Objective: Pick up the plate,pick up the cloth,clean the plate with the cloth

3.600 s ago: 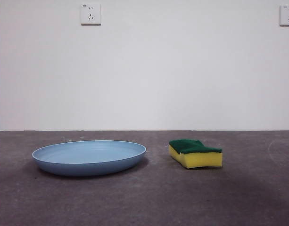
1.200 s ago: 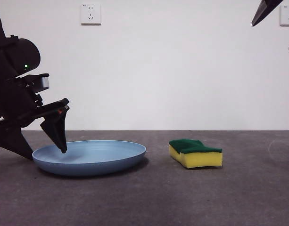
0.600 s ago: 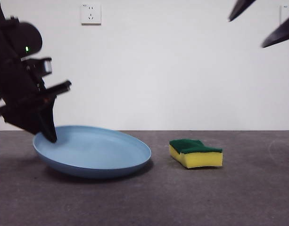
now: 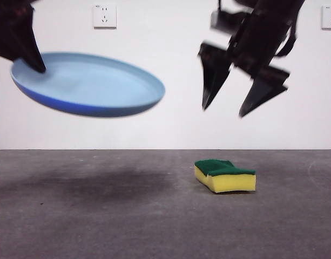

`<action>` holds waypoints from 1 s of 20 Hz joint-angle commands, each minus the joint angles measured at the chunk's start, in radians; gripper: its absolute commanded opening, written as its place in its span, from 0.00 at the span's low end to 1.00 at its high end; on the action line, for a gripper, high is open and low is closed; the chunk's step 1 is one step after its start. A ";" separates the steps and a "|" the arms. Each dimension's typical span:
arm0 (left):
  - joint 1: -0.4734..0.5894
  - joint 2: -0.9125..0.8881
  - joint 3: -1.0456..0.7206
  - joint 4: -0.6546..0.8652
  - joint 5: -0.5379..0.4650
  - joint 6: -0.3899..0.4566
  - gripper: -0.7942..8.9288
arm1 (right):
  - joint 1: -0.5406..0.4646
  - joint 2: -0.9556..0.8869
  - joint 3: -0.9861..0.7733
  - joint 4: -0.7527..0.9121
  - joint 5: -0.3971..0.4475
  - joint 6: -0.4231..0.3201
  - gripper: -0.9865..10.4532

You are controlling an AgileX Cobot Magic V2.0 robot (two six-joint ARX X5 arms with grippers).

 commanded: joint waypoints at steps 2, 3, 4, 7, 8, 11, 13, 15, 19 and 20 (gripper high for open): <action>-0.003 -0.050 -0.006 -0.037 0.001 0.009 0.07 | 0.006 0.107 0.002 -0.001 0.009 -0.018 0.41; -0.003 -0.055 -0.006 -0.042 0.001 0.009 0.07 | 0.006 0.129 0.002 -0.004 0.009 -0.019 0.41; -0.004 -0.055 -0.006 -0.046 0.001 0.010 0.07 | 0.006 0.153 0.002 -0.005 0.008 -0.019 0.41; -0.004 -0.055 -0.006 -0.053 0.001 0.010 0.07 | 0.008 0.202 0.002 -0.004 0.007 -0.019 0.41; -0.004 -0.055 -0.006 -0.055 0.002 0.010 0.07 | 0.008 0.213 0.002 -0.004 0.007 -0.019 0.41; -0.003 -0.055 -0.006 -0.057 0.001 0.010 0.07 | 0.008 0.239 0.002 -0.004 0.007 -0.022 0.38; -0.004 -0.055 -0.006 -0.058 0.002 0.010 0.07 | 0.008 0.254 0.002 -0.005 0.007 -0.026 0.36; -0.004 -0.055 -0.006 -0.058 0.002 0.010 0.07 | 0.008 0.274 0.002 -0.008 0.006 -0.026 0.36; -0.003 -0.055 -0.006 -0.058 0.001 0.010 0.07 | 0.018 0.286 0.002 -0.013 0.010 -0.032 0.09; -0.004 -0.054 -0.006 -0.057 -0.001 0.010 0.07 | 0.022 0.286 0.002 -0.014 0.014 -0.040 0.07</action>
